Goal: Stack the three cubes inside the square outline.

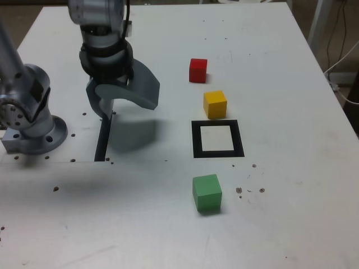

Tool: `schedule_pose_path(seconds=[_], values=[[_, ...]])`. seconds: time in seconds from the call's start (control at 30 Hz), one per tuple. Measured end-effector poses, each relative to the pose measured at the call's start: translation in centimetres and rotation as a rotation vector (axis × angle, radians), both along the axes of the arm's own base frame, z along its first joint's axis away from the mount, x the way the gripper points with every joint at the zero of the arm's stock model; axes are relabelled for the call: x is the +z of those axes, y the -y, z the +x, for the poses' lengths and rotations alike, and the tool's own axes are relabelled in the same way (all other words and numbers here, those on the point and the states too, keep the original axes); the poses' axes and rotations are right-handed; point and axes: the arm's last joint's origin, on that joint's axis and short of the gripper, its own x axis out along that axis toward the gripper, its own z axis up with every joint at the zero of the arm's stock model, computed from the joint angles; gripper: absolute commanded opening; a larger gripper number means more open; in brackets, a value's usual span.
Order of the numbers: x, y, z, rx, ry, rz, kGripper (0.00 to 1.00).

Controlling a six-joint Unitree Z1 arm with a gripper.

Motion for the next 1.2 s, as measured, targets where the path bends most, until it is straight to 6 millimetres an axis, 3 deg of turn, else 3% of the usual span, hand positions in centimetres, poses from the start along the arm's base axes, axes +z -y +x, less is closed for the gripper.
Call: schedule_pose_path(seconds=[0.7,1.03,1.2], values=[[0.8,-0.4,0.6,-0.012,0.026,0.008,0.99],[4.8,-3.5,4.5,-0.017,-0.013,0.017,0.99],[6.0,-7.1,7.1,-0.005,-0.053,-0.051,0.98]])
